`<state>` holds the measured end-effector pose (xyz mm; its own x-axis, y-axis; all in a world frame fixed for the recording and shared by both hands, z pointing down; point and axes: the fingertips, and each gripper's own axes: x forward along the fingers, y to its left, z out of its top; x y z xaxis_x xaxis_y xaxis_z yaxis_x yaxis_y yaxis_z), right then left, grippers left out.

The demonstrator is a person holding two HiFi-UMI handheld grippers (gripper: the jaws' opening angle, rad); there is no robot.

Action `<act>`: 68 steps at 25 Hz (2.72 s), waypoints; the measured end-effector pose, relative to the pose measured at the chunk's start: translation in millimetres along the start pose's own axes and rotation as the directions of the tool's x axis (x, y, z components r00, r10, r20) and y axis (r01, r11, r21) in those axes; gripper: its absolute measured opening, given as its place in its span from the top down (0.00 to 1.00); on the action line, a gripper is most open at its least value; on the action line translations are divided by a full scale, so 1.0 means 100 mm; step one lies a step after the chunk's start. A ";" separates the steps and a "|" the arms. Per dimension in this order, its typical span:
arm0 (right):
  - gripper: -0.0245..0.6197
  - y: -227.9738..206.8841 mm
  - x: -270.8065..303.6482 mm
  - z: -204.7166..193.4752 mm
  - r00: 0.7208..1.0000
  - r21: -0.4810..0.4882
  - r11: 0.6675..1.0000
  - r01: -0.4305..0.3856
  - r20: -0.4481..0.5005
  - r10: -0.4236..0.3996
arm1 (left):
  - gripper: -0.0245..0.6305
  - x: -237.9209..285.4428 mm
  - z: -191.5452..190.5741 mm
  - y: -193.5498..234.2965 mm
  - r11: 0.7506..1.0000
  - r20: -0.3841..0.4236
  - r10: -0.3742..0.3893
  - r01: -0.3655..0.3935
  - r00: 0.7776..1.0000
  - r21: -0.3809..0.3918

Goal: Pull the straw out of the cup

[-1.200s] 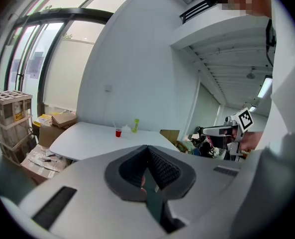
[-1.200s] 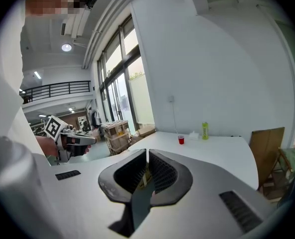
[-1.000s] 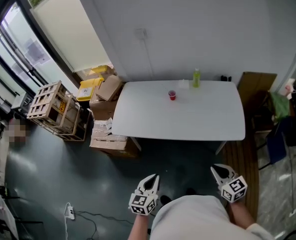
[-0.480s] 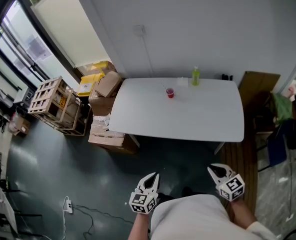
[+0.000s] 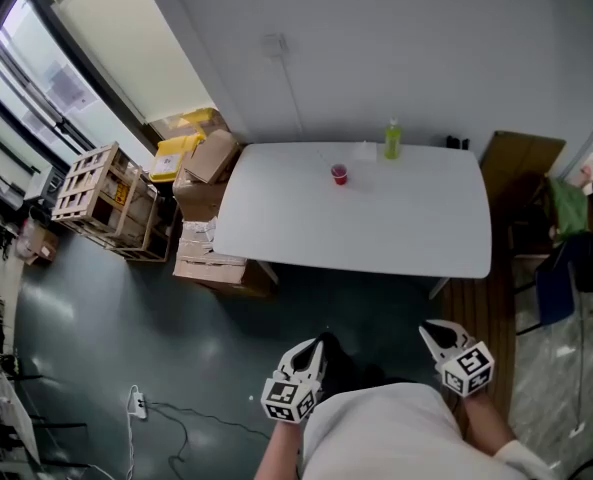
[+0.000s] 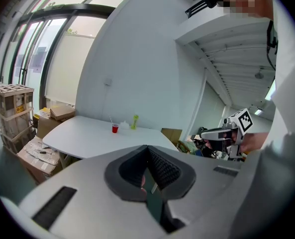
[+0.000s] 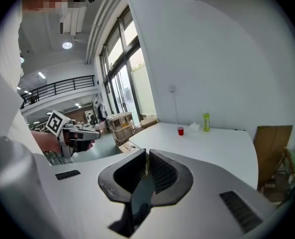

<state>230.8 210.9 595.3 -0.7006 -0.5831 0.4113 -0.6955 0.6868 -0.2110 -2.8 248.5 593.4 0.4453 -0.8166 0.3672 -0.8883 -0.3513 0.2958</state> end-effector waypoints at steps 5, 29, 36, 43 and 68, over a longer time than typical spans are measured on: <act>0.89 -0.05 0.17 0.13 0.999 0.011 0.999 0.034 -0.002 -0.034 | 0.96 0.14 0.09 0.21 1.000 -0.001 -0.018 0.018 1.000 0.004; 0.89 -0.17 1.53 0.81 0.984 0.070 0.981 0.180 -0.008 -0.180 | 0.96 0.87 0.83 1.61 0.987 -0.044 -0.153 0.154 0.987 0.033; 0.89 -0.08 1.86 0.92 0.979 0.075 0.976 0.206 -0.011 -0.206 | 0.96 0.99 0.89 1.87 0.976 -0.070 -0.208 0.212 0.976 0.048; 0.89 -0.07 1.92 0.89 0.975 0.072 0.972 0.223 -0.016 -0.223 | 0.96 1.10 0.92 1.94 0.970 -0.069 -0.238 0.241 0.969 0.032; 0.89 -0.94 2.65 1.36 0.993 0.064 0.991 0.120 -0.030 -0.118 | 0.96 1.97 1.42 2.17 0.990 -0.062 -0.143 0.143 0.988 0.003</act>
<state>89.0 -67.0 603.3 -0.6087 -0.6469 0.4595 -0.7831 0.5828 -0.2169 -123.8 -53.9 605.3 0.5738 -0.7279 0.3754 -0.8156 -0.4664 0.3423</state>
